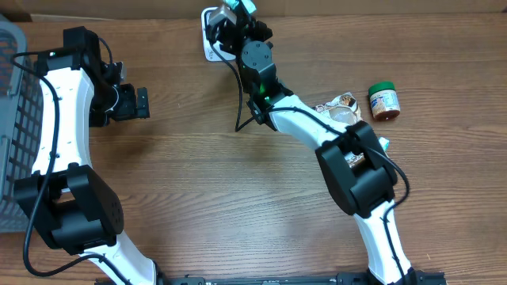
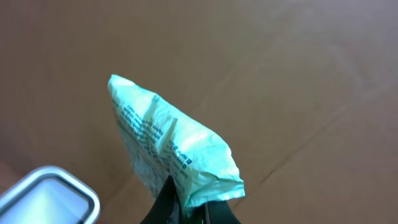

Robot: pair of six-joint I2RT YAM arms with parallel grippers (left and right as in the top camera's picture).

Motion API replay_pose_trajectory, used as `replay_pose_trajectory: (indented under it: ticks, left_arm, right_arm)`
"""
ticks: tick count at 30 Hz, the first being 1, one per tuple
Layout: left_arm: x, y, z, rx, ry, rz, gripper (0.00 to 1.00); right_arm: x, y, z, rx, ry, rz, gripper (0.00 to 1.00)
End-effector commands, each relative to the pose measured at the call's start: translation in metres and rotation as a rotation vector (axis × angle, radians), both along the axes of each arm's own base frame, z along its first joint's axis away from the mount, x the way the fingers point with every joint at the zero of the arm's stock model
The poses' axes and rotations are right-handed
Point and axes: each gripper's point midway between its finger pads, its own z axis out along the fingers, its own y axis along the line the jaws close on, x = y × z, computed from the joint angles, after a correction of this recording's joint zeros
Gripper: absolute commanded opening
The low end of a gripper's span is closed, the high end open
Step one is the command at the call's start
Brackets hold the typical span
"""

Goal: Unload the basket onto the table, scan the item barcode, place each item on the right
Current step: 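Hold the wipes pack in front of the scanner with the right gripper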

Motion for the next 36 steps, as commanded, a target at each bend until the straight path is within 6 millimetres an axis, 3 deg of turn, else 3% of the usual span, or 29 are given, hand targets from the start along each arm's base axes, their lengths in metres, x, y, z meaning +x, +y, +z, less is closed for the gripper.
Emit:
replay_pose_trajectory:
  ticks: [1,4,9,12,16,20,30,36]
  left_arm:
    - [0.004,0.0,0.013,0.01,-0.041,-0.014,1.0]
    - [0.004,0.0,0.013,0.01,-0.041,-0.014,0.99]
    - [0.004,0.0,0.013,0.01,-0.041,-0.014,0.99]
    - [0.004,0.0,0.013,0.01,-0.041,-0.014,1.0]
    - [0.004,0.0,0.013,0.01,-0.041,-0.014,1.0]
    - [0.004,0.0,0.013,0.01,-0.041,-0.014,1.0]
    - [0.004,0.0,0.013,0.01,-0.041,-0.014,1.0]
    - [0.004,0.0,0.013,0.01,-0.041,-0.014,0.99]
  right_arm:
    - [0.008,0.005,-0.018,-0.142,-0.022,0.032,0.04]
    - [0.013,0.003,-0.035,-0.151,-0.011,0.039,0.04]
    - [0.019,-0.004,-0.04,-0.152,-0.021,0.032,0.04]
    - [0.022,-0.003,-0.044,-0.242,-0.039,0.049,0.04]
    - [0.031,0.002,-0.037,-0.376,-0.114,0.065,0.04]
    - [0.034,0.013,-0.021,-0.298,-0.126,0.134,0.04]
    - [0.041,0.009,-0.041,-0.364,-0.064,0.132,0.04]
    - [0.041,0.009,-0.041,-0.408,-0.075,0.126,0.04]
